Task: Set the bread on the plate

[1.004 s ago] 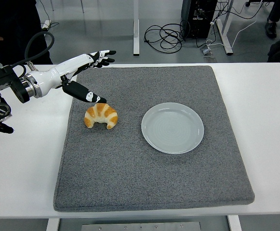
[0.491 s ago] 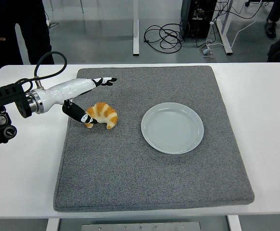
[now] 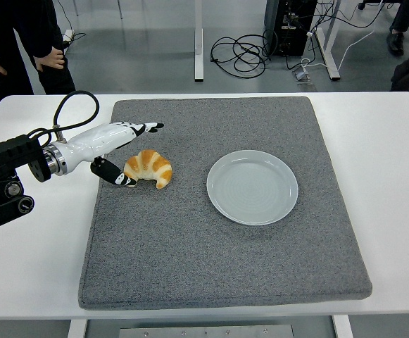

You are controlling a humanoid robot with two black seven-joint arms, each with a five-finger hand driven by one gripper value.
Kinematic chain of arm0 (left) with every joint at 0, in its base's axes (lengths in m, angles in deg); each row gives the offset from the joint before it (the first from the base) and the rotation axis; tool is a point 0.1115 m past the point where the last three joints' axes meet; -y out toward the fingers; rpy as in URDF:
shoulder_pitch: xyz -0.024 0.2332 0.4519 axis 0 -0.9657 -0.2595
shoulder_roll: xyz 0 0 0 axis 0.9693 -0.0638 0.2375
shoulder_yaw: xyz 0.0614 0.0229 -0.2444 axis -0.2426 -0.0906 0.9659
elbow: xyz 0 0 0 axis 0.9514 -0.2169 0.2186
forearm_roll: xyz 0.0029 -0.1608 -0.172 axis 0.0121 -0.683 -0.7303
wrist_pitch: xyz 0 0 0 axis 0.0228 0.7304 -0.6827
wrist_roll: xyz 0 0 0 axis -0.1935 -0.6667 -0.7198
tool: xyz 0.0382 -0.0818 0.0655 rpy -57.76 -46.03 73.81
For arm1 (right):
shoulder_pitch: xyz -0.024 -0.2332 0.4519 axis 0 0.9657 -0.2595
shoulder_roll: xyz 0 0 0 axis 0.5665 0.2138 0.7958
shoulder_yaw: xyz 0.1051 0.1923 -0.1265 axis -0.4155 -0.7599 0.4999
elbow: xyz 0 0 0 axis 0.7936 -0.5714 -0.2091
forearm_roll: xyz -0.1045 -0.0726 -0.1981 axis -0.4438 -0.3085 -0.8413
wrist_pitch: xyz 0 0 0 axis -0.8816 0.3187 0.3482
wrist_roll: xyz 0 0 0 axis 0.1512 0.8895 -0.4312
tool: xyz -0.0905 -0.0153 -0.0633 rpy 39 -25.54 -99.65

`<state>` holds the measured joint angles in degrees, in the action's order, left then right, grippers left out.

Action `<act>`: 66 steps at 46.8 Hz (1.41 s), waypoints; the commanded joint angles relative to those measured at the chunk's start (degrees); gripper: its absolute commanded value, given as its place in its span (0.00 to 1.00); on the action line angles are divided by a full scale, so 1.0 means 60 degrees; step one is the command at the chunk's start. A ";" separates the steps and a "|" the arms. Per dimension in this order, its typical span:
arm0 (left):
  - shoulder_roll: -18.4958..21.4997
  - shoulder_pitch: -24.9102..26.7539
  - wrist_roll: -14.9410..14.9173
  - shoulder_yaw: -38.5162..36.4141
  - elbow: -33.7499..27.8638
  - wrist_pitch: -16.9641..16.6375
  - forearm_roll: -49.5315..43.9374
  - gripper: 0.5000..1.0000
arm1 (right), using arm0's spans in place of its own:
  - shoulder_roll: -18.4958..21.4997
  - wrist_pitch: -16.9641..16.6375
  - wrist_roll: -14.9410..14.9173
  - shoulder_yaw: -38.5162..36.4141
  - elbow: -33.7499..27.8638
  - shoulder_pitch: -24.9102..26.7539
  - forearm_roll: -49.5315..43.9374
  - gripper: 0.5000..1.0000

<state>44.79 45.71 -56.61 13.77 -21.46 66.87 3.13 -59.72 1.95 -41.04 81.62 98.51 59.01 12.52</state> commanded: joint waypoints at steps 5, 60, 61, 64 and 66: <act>-0.0041 0.0000 -0.0003 -0.0079 0.0160 -0.0113 0.0035 0.95 | 0.0000 0.0000 0.0000 0.0000 0.0000 0.0000 0.0000 1.00; -0.1593 -0.0659 0.0876 -0.0167 0.2431 -0.1461 0.0109 0.94 | 0.0000 0.0000 0.0000 0.0000 0.0000 0.0000 0.0000 1.00; -0.1623 -0.0674 0.0876 -0.0167 0.2446 -0.1461 0.0080 0.95 | 0.0000 0.0000 0.0000 0.0000 0.0000 0.0000 0.0000 1.00; -0.1740 -0.0674 0.0876 -0.0167 0.2504 -0.1461 0.0050 0.94 | 0.0000 0.0000 0.0000 0.0000 0.0000 0.0000 0.0000 1.00; -0.1799 -0.0674 0.0876 -0.0167 0.2519 -0.1461 0.0050 0.95 | 0.0000 0.0000 0.0000 0.0000 0.0000 0.0000 0.0000 1.00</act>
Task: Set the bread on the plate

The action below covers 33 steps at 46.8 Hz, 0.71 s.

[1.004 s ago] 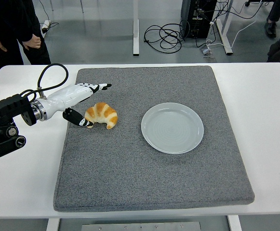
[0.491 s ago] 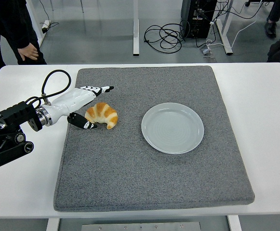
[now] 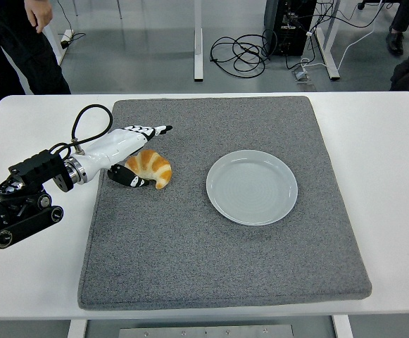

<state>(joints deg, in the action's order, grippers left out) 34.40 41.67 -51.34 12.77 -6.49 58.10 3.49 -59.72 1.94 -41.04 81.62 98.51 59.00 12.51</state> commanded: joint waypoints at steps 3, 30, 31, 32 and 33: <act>-0.0112 -0.0016 -0.0002 0.0016 0.0024 0.0001 -0.0039 0.94 | 0.0000 0.0000 0.0000 -0.0001 0.0000 0.0002 0.0000 1.00; -0.0170 -0.0147 -0.0002 0.0016 0.0171 -0.0277 -0.0039 0.82 | 0.0000 0.0000 0.0000 -0.0001 0.0000 0.0002 0.0000 1.00; -0.0170 -0.0162 -0.0002 0.0016 0.0171 -0.0336 -0.0039 0.80 | 0.0000 0.0000 0.0000 -0.0001 0.0000 0.0002 0.0000 1.00; -0.0170 -0.0162 -0.0002 0.0001 0.0171 -0.0380 -0.0039 0.77 | 0.0000 0.0000 0.0000 -0.0001 0.0000 0.0002 0.0000 1.00; -0.0170 -0.0162 -0.0002 0.0001 0.0171 -0.0395 -0.0039 0.73 | 0.0000 0.0000 0.0000 -0.0001 0.0000 0.0002 0.0000 1.00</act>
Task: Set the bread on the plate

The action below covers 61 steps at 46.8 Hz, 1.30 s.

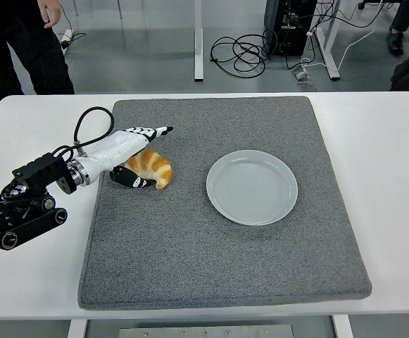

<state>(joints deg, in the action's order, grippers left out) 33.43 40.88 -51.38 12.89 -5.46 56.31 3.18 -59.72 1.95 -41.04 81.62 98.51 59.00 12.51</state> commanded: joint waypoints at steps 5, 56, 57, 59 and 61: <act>-0.0023 -0.0044 0.0004 -0.0019 -0.0002 -0.0125 0.0027 0.27 | 0.0000 0.0000 0.0000 0.0000 0.0000 0.0000 0.0000 1.00; 0.0284 0.2357 0.0048 -0.0004 -0.0016 -0.0037 -0.0047 0.00 | 0.0000 0.0000 0.0000 0.0000 0.0000 0.0000 0.0000 1.00; 0.0299 0.2489 0.0033 -0.0004 -0.0016 -0.0037 -0.0061 0.00 | 0.0000 0.0000 0.0000 0.0000 0.0000 0.0000 0.0000 1.00; 0.0343 0.2738 0.0004 -0.0004 -0.0016 -0.0023 -0.0134 0.00 | 0.0000 0.0000 0.0000 0.0000 0.0000 0.0000 0.0000 1.00; 0.0358 0.2958 0.0004 -0.0004 -0.0016 -0.0008 -0.0251 0.00 | 0.0000 0.0000 0.0000 0.0000 0.0000 0.0000 0.0000 1.00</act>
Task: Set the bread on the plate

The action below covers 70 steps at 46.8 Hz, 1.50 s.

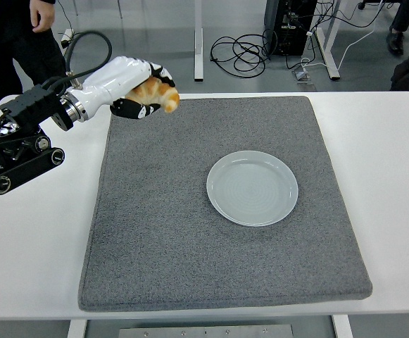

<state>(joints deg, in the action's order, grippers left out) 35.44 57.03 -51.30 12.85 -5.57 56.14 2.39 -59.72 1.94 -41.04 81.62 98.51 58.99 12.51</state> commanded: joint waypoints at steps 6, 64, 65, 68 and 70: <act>0.0082 0.0604 -0.0025 -0.0014 0.0016 0.0035 -0.0252 0.00 | 0.0000 0.0000 0.0000 0.0000 0.0000 0.0002 0.0000 1.00; -0.2202 0.2244 -0.0069 -0.0510 0.0294 0.0899 -0.0589 0.00 | 0.0000 0.0000 0.0000 0.0000 0.0000 0.0002 0.0000 1.00; -0.2319 0.2259 -0.0069 -0.0642 0.0324 0.0899 -0.0589 0.00 | 0.0000 0.0000 0.0000 0.0000 0.0000 0.0002 0.0000 1.00; -0.2641 0.2245 -0.0069 -0.0994 0.0513 0.0914 -0.0618 0.00 | 0.0000 0.0000 0.0000 0.0000 0.0000 0.0002 0.0000 1.00; -0.2934 0.2172 -0.0054 -0.1112 0.0646 0.0914 -0.0618 0.00 | 0.0000 0.0000 0.0000 0.0000 0.0000 0.0002 0.0000 1.00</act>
<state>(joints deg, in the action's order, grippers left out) 19.94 70.52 -51.71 7.23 -2.67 61.62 -1.27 -59.72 1.95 -41.03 81.61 98.51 59.02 12.52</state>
